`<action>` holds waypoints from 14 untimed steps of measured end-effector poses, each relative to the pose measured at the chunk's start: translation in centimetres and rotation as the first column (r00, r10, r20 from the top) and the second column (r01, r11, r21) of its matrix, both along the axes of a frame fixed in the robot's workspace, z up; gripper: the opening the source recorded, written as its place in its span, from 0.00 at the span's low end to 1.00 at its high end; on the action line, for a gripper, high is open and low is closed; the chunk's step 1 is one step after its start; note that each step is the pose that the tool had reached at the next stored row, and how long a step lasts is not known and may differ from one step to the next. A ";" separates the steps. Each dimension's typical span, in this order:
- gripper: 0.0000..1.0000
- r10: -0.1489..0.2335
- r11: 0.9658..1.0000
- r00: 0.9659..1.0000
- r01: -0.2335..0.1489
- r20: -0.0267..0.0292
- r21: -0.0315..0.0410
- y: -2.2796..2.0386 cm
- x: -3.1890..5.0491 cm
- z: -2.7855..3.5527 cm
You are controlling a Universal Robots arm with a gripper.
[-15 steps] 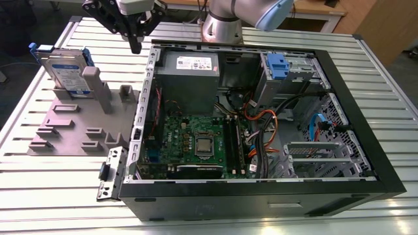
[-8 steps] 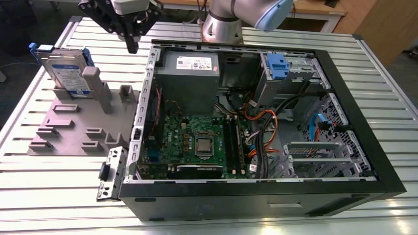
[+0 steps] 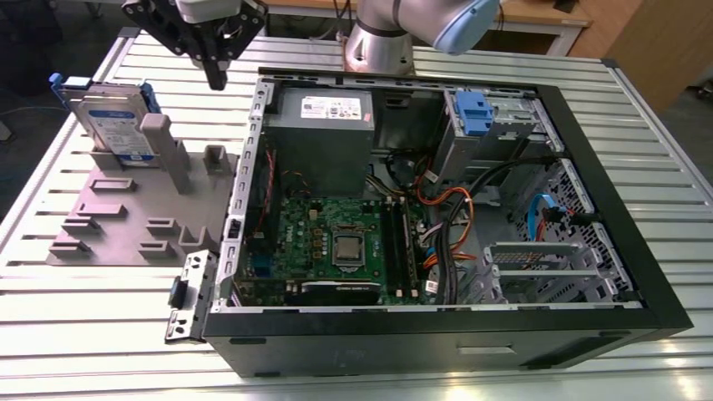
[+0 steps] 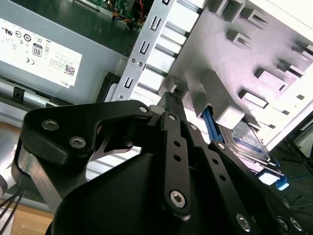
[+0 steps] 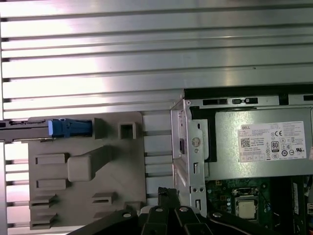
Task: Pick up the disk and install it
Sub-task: 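Reach for the disk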
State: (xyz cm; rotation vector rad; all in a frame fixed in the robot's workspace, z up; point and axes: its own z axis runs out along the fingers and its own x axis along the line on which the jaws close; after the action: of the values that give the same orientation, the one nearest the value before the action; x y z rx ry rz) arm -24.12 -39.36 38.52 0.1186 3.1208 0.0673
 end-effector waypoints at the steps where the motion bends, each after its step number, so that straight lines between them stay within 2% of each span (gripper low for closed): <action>1: 0.11 0.000 1.000 1.000 0.000 0.000 0.000 0.02 -0.12 -0.01; 14: 0.11 0.000 1.000 1.000 0.000 0.000 0.000 0.07 -0.57 -0.03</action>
State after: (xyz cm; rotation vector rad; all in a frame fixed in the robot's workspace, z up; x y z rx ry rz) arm -24.69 -39.29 38.50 0.1186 3.1208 0.0673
